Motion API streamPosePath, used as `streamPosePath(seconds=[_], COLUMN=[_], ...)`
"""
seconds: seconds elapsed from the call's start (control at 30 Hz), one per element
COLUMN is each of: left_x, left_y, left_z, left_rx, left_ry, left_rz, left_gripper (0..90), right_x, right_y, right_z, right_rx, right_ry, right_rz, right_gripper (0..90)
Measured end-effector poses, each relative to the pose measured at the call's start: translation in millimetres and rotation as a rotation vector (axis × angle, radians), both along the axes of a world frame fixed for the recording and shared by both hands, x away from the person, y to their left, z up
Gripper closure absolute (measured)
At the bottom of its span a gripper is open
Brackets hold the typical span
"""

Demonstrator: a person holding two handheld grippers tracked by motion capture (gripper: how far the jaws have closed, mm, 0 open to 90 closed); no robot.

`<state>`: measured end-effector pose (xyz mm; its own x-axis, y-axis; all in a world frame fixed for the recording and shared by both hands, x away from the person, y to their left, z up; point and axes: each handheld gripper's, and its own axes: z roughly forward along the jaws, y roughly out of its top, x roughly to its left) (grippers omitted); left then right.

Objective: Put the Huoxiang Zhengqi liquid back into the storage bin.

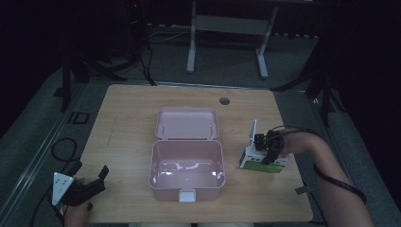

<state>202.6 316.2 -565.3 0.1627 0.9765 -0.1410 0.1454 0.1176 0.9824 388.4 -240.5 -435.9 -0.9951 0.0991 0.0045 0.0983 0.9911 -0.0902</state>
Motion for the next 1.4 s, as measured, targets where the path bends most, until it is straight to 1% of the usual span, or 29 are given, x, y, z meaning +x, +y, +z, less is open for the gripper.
streamPosePath(seconds=[0.13,0.17,0.2,0.23,0.33,0.37,0.4,0.47,0.5,0.63,0.67,0.7,0.97,1.0,1.03,1.1,1.2,1.23,1.27,1.4], left_x=[0.0,0.0,0.0,0.0,0.0,0.0,0.0,0.0,0.0,0.0,0.0,0.0,-0.1,-0.1,-0.1,-0.1,-0.1,0.0,0.0,0.1], left_y=[0.0,0.0,0.0,0.0,0.0,0.0,0.0,0.0,0.1,0.1,0.1,0.1,0.2,0.2,0.3,0.3,0.3,0.3,0.2,0.2], left_z=[0.0,0.0,0.0,0.0,0.0,0.0,0.0,0.0,0.0,0.0,0.0,0.0,0.1,0.1,0.1,0.1,0.1,0.1,0.2,0.2], left_rx=[0.001,0.001,0.001,0.001,0.001,0.001,0.001,0.001,0.000,0.001,0.001,0.000,-0.004,-0.004,-0.004,-0.005,-0.004,-0.001,-0.001,0.000], left_ry=[0.001,0.000,0.001,0.001,0.001,0.001,0.002,0.001,0.002,0.002,0.002,0.002,0.003,0.003,0.003,0.003,0.004,0.005,0.005,0.006], left_rz=[0.000,0.001,0.001,0.001,0.001,0.001,0.001,0.002,0.002,0.003,0.003,0.002,-0.001,-0.001,-0.001,-0.001,-0.001,-0.001,-0.001,0.000], left_gripper=[0.3,0.3,0.3,0.3,0.3,0.3,0.3,0.3,0.3,0.3,0.3,0.3,0.3,0.3,0.3,0.3,0.3,0.3,0.3,0.3], right_x=[-4.7,-4.7,-6.4,-9.6,-13.6,-13.6,-16.4,-17.2,-18.8,-21.6,-21.6,-24.2,-31.7,-31.7,-34.0,-35.6,-37.8,-41.0,-41.8,-45.5], right_y=[3.7,3.7,4.8,6.9,10.0,10.0,12.5,13.4,14.9,20.5,20.5,26.1,45.7,45.7,50.4,54.1,58.6,65.2,67.7,78.5], right_z=[10.9,10.9,14.8,22.5,32.6,32.6,39.4,41.9,45.9,57.8,57.8,65.3,86.4,86.4,91.5,95.9,100.9,105.8,107.2,113.8], right_rx=[0.006,0.006,0.011,0.012,0.009,0.009,0.004,0.004,0.006,-0.001,-0.001,-0.010,-0.014,-0.014,-0.016,-0.012,0.000,0.007,0.010,-0.004], right_ry=[-0.021,-0.021,-0.024,-0.030,-0.041,-0.041,-0.049,-0.051,-0.059,-0.072,-0.072,-0.077,-0.075,-0.075,-0.078,-0.080,-0.072,-0.065,-0.065,-0.081], right_rz=[-0.002,-0.002,-0.001,0.004,0.010,0.010,0.012,0.017,0.025,0.023,0.023,0.031,0.046,0.046,0.049,0.057,0.062,0.073,0.079,0.088], right_gripper=[62.2,62.2,62.2,62.2,62.2,62.2,62.2,62.2,62.2,62.2,62.2,62.2,62.4,62.4,62.4,62.4,62.4,62.4,62.4,62.4])
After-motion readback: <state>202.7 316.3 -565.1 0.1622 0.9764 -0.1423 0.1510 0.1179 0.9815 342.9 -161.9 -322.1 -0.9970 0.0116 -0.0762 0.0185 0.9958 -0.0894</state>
